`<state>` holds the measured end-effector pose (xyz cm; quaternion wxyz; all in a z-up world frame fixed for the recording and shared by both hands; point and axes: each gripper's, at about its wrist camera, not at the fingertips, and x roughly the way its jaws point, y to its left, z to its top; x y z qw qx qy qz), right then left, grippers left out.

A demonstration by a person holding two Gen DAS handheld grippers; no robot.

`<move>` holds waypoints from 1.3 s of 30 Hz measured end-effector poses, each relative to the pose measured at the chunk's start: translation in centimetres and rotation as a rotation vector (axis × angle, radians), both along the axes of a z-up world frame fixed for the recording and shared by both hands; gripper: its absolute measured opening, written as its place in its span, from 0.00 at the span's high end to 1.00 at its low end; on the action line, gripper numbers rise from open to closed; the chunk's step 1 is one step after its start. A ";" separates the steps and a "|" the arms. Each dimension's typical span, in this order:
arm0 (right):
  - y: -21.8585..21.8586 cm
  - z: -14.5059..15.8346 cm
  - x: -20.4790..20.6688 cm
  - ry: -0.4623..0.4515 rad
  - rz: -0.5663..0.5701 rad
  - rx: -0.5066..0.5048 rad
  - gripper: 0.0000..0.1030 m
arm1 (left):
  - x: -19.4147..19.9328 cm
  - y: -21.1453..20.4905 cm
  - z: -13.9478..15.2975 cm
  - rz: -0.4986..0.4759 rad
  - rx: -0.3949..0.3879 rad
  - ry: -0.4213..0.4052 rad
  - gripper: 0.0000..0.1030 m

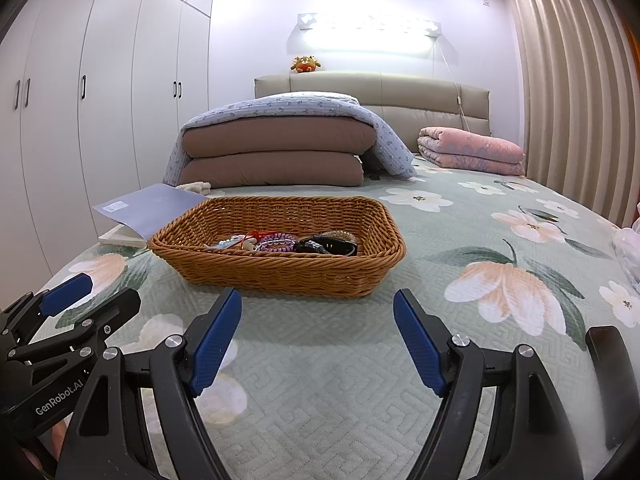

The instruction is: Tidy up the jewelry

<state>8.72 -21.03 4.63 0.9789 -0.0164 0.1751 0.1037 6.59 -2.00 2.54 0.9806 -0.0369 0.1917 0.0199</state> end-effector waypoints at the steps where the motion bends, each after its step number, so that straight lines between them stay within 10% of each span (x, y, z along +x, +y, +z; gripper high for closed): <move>1: 0.0 0.0 0.0 0.001 0.000 0.000 0.22 | 0.0 0.0 0.0 -0.001 0.000 0.001 0.30; 39: 0.1 0.0 0.0 0.003 0.001 -0.003 0.22 | 0.1 0.2 0.0 0.003 0.001 0.001 0.30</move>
